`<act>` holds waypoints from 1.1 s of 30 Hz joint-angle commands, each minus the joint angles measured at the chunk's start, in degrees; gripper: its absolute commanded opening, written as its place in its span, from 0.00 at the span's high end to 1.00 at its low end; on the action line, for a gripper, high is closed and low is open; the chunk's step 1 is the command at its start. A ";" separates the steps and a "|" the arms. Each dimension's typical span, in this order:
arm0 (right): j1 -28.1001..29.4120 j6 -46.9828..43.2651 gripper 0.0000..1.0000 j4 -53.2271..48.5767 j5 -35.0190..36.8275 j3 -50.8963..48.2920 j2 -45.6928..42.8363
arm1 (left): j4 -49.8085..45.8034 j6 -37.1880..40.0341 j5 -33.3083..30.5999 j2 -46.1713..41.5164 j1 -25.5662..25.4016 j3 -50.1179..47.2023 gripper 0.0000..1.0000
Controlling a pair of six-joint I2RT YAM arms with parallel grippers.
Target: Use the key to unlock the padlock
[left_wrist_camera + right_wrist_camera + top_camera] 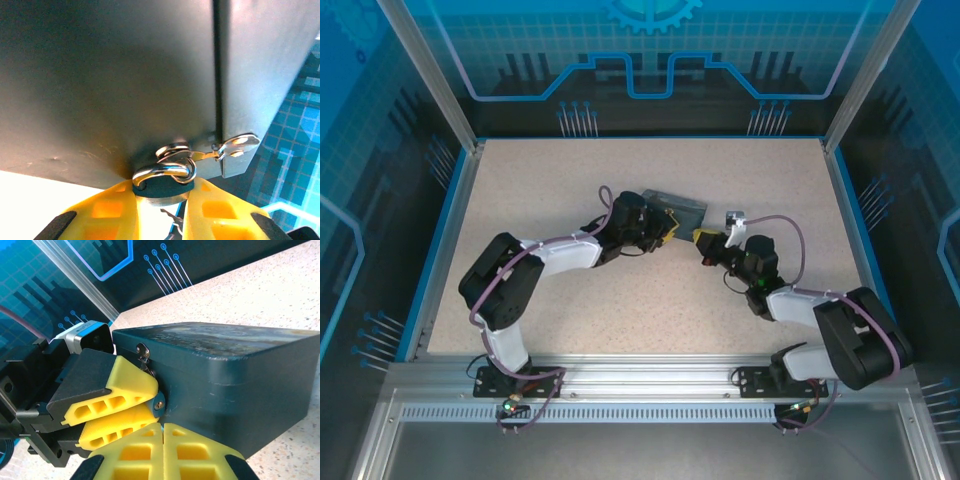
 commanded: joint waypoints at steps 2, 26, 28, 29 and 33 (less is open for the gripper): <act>1.86 3.41 1.00 4.69 1.54 1.48 1.68 | 8.14 -2.84 -0.93 -1.52 -0.46 -0.92 0.83; 2.56 7.79 1.00 10.64 5.58 2.67 8.58 | 11.73 -5.86 -1.82 -0.42 -1.16 -2.53 0.83; 2.39 8.38 1.00 11.11 5.71 2.68 8.66 | 11.80 -5.94 -1.82 -0.36 -1.18 -2.49 0.83; 2.36 8.73 1.00 11.40 5.71 2.69 8.79 | 11.84 -6.04 -1.82 -0.36 -1.22 -2.53 0.83; 2.30 9.90 1.00 12.69 5.15 3.19 9.75 | 12.52 -6.57 -1.75 -0.06 -1.21 -2.69 0.83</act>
